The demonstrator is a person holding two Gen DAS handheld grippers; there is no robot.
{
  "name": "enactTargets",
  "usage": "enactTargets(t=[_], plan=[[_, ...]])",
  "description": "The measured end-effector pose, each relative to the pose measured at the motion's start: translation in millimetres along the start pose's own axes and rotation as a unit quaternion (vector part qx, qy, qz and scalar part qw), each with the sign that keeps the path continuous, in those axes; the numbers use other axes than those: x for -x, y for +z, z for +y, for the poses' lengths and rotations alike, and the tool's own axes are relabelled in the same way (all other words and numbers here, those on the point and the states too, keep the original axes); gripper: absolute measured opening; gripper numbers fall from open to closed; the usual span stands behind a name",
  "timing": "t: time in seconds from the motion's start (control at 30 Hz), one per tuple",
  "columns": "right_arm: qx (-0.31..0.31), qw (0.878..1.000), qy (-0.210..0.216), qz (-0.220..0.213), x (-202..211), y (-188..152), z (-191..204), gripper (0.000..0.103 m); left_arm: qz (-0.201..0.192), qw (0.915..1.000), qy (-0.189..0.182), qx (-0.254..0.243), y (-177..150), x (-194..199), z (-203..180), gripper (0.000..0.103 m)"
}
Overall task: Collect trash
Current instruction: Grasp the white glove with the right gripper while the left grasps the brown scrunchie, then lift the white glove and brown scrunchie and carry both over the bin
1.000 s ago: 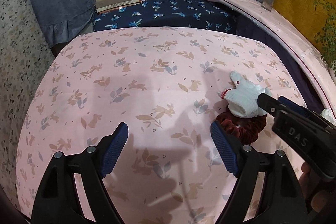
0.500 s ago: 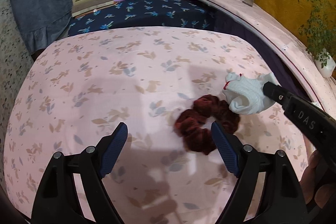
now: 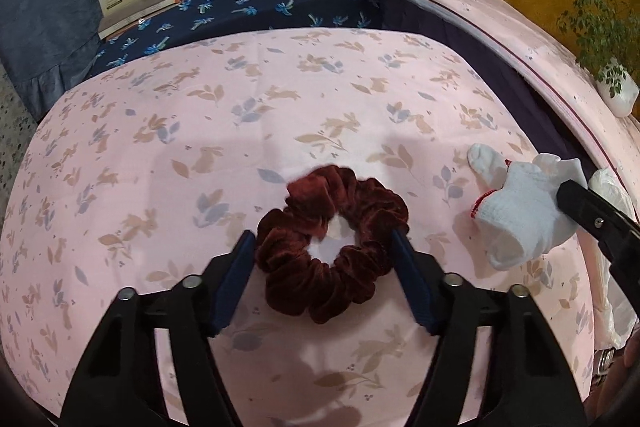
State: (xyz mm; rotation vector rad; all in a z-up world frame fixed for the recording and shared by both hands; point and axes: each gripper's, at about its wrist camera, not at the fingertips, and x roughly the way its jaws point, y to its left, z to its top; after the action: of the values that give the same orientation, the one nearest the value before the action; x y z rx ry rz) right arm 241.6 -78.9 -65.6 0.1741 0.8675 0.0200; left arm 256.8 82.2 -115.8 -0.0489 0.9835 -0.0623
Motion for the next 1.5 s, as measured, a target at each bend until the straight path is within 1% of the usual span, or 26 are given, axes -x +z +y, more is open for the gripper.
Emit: enactTargets(t=[0.03, 0.07, 0.1, 0.13, 0.17, 0.23, 0.3, 0.4, 0.67, 0.8, 1.0, 1.2, 1.5], plan=[[-0.002, 1.000, 0.000, 0.000, 2.0, -2.3, -2.3, 0.006, 0.002, 1.0000, 0.000, -0.002, -0.9, -1.0, -2.4, 0.048], [-0.004, 1.000, -0.001, 0.000, 3.9, -3.8, -5.3, 0.006, 0.001, 1.0000, 0.001, -0.004, -2.1, -0.7, -5.5, 0.044], [-0.006, 1.000, 0.000, 0.000, 5.7, -4.8, -8.0, 0.006, 0.000, 1.0000, 0.000, -0.007, -2.8, 0.3, -7.9, 0.035], [-0.008, 1.000, 0.000, 0.000, 7.4, -5.7, -9.8, 0.006, -0.002, 0.9999, 0.002, -0.011, -3.0, 2.1, -11.4, 0.029], [-0.009, 1.000, 0.000, -0.002, 10.4, -6.4, -12.1, 0.006, -0.004, 0.9999, 0.006, -0.015, -3.0, 4.4, -14.8, 0.028], [-0.011, 1.000, -0.001, -0.006, 16.0, -6.4, -16.3, 0.006, -0.010, 0.9996, 0.007, -0.024, -2.8, 10.9, -22.0, 0.019], [-0.016, 1.000, -0.001, -0.013, 23.5, -5.0, -21.2, 0.006, -0.014, 0.9995, 0.006, -0.029, -1.7, 18.3, -29.2, 0.012], [-0.022, 0.999, -0.003, -0.025, 37.3, -2.1, -30.2, 0.006, -0.020, 0.9992, -0.002, -0.034, 0.1, 30.6, -40.6, 0.012], [-0.039, 0.997, -0.012, -0.065, 86.6, 3.8, -59.0, 0.006, -0.059, 0.9960, -0.015, -0.065, 1.7, 75.9, -83.0, 0.011], [-0.048, 0.995, -0.020, -0.086, 113.3, 5.2, -78.0, 0.006, -0.078, 0.9929, -0.027, -0.086, 2.2, 99.8, -110.5, 0.011], [-0.065, 0.991, -0.036, -0.111, 145.6, 2.9, -109.8, 0.006, -0.097, 0.9874, -0.046, -0.116, -2.8, 125.0, -152.2, 0.011], [-0.086, 0.987, -0.053, -0.127, 169.7, -5.1, -145.2, 0.006, -0.105, 0.9820, -0.059, -0.145, -11.8, 137.1, -190.0, 0.012], [-0.112, 0.982, -0.073, -0.135, 188.6, -20.5, -187.6, 0.006, -0.107, 0.9738, -0.076, -0.186, -26.5, 144.2, -236.9, 0.012]])
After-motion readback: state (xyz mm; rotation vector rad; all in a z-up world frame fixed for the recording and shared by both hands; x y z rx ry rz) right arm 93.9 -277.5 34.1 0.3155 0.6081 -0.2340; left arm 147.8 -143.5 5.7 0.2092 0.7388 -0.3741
